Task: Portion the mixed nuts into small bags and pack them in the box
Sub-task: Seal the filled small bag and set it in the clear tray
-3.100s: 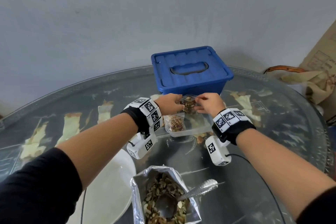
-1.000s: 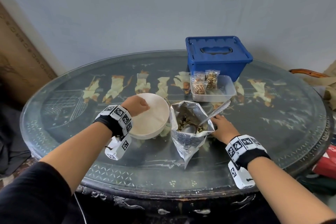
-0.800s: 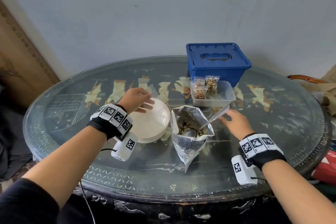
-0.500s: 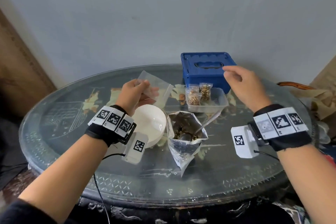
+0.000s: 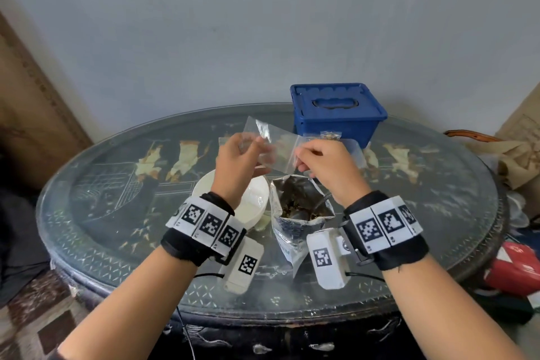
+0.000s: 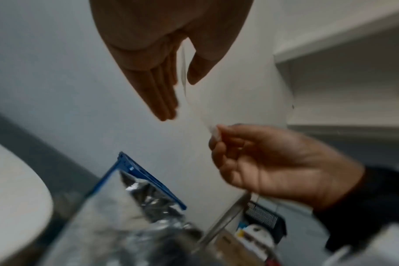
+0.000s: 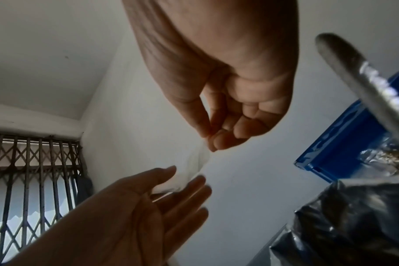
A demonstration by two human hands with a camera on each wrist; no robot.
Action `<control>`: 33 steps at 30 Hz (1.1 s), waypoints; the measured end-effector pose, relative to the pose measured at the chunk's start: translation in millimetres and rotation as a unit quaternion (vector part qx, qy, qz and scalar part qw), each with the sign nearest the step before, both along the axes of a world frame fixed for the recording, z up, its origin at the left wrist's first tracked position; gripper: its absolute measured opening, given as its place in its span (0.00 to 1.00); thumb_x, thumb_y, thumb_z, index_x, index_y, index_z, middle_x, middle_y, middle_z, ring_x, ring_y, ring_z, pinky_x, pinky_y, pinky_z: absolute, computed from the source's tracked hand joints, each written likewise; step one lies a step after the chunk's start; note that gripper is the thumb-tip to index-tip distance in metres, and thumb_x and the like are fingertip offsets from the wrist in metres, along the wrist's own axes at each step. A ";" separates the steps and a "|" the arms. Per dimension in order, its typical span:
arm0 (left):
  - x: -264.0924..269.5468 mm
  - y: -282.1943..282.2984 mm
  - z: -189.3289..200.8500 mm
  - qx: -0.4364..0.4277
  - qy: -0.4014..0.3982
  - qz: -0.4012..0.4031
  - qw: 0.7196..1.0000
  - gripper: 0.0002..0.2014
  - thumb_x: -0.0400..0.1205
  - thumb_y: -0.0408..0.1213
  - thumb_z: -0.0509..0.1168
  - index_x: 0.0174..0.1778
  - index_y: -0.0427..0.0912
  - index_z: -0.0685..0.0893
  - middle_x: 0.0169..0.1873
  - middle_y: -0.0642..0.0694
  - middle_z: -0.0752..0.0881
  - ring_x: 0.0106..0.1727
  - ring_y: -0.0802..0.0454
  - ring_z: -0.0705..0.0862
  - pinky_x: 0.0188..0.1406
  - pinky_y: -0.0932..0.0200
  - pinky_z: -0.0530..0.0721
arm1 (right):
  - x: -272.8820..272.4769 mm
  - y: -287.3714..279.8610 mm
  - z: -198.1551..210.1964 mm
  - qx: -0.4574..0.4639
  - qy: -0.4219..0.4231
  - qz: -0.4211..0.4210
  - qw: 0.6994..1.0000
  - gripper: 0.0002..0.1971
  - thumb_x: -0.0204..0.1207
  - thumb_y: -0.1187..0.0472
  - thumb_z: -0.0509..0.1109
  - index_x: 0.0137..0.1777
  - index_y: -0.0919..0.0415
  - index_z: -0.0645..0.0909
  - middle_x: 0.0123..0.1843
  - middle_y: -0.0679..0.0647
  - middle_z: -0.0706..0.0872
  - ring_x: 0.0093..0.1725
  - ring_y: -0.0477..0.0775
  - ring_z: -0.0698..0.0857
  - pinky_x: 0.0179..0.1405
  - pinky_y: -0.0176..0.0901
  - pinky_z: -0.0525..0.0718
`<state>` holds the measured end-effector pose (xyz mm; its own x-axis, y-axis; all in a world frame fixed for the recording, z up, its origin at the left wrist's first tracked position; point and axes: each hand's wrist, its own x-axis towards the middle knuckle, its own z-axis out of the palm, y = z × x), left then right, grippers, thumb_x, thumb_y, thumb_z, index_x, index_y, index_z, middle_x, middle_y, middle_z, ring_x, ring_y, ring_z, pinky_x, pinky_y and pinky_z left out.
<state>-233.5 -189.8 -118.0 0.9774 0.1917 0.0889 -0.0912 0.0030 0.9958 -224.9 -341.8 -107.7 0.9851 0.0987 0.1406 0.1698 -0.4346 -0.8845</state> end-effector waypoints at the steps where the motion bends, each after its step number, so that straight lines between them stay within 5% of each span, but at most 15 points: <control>1: -1.4 1.7 -7.2 0.082 -0.024 0.016 0.996 0.12 0.83 0.38 0.61 0.62 0.42 0.73 0.60 0.38 0.82 0.55 0.49 0.85 0.50 0.56 0.85 | -1.7 -0.7 -2.2 -0.001 -0.006 -0.007 1.000 0.11 0.80 0.64 0.64 0.39 0.65 0.85 0.33 0.53 0.84 0.36 0.48 0.83 0.43 0.43 0.81; 3: -6.8 5.5 -21.9 0.234 -0.101 0.035 0.966 0.27 0.82 0.37 0.62 0.77 0.42 0.61 0.72 0.40 0.71 0.69 0.53 0.73 0.68 0.63 0.72 | -6.5 -3.0 -6.2 -0.018 -0.022 -0.021 0.999 0.12 0.79 0.62 0.64 0.37 0.65 0.84 0.33 0.55 0.85 0.36 0.50 0.82 0.43 0.46 0.79; 5: -16.7 6.7 -32.2 0.342 -0.184 0.022 0.921 0.31 0.81 0.36 0.62 0.79 0.43 0.57 0.76 0.38 0.64 0.72 0.59 0.63 0.72 0.69 0.61 | -12.6 -4.8 -12.2 -0.041 -0.036 -0.027 0.998 0.11 0.79 0.61 0.65 0.38 0.62 0.83 0.33 0.51 0.84 0.37 0.49 0.81 0.40 0.39 0.77; 8: -29.2 10.8 -48.2 0.458 -0.213 -0.054 0.862 0.30 0.77 0.45 0.56 0.77 0.52 0.57 0.78 0.40 0.61 0.79 0.45 0.58 0.77 0.46 0.59 | -23.6 -2.6 -22.4 -0.064 -0.052 -0.017 0.996 0.08 0.79 0.59 0.66 0.40 0.59 0.82 0.33 0.44 0.81 0.35 0.40 0.79 0.33 0.24 0.73; 10: -36.7 11.5 -53.6 0.486 -0.190 -0.099 0.847 0.34 0.77 0.51 0.56 0.79 0.57 0.53 0.80 0.46 0.59 0.81 0.49 0.50 0.77 0.39 0.52 | -30.2 0.3 -29.9 -0.069 -0.046 -0.009 0.997 0.07 0.79 0.59 0.67 0.41 0.59 0.83 0.33 0.43 0.82 0.34 0.37 0.78 0.33 0.23 0.73; 15: -45.9 10.8 -57.0 0.504 -0.140 -0.146 0.840 0.41 0.77 0.50 0.68 0.76 0.59 0.45 0.80 0.55 0.57 0.78 0.67 0.43 0.79 0.45 0.47 | -45.2 4.6 -41.6 -0.072 -0.026 0.018 0.997 0.07 0.77 0.60 0.69 0.38 0.58 0.81 0.31 0.41 0.81 0.31 0.37 0.78 0.33 0.25 0.73; 19: -48.6 10.3 -63.7 0.450 -0.154 -0.141 0.868 0.41 0.71 0.57 0.67 0.78 0.54 0.57 0.75 0.50 0.70 0.76 0.57 0.61 0.76 0.51 0.59 | -51.4 6.1 -43.9 -0.059 -0.011 0.027 0.998 0.07 0.77 0.59 0.69 0.40 0.60 0.83 0.33 0.44 0.83 0.32 0.38 0.79 0.34 0.22 0.74; 24: -53.5 8.0 -67.6 0.387 -0.142 -0.111 0.904 0.37 0.69 0.45 0.76 0.73 0.45 0.70 0.66 0.49 0.78 0.67 0.55 0.72 0.69 0.57 0.68 | -59.0 5.8 -45.6 -0.020 -0.018 0.018 0.999 0.07 0.77 0.60 0.68 0.42 0.62 0.84 0.35 0.44 0.84 0.37 0.38 0.81 0.36 0.22 0.74; 28: -57.9 7.5 -71.0 0.379 -0.160 -0.095 0.907 0.32 0.69 0.55 0.70 0.66 0.43 0.75 0.60 0.49 0.81 0.64 0.52 0.76 0.66 0.49 0.74 | -67.9 6.2 -45.0 0.016 -0.020 0.022 0.999 0.03 0.77 0.67 0.67 0.44 0.60 0.82 0.36 0.46 0.84 0.37 0.34 0.80 0.36 0.20 0.74; 33: -58.7 8.0 -75.0 0.380 -0.193 -0.089 0.900 0.28 0.71 0.56 0.64 0.64 0.42 0.78 0.57 0.48 0.83 0.62 0.49 0.79 0.63 0.44 0.77 | -77.8 6.7 -46.7 -0.031 -0.041 0.031 0.998 0.08 0.77 0.66 0.67 0.47 0.54 0.86 0.42 0.51 0.85 0.42 0.44 0.81 0.42 0.28 0.80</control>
<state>-292.2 -181.9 -193.0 0.8550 -0.2239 0.4679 -0.4960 -0.6168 0.6112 -302.7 -335.1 -154.4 0.9625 0.1694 0.2118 0.2681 -0.4749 -0.8382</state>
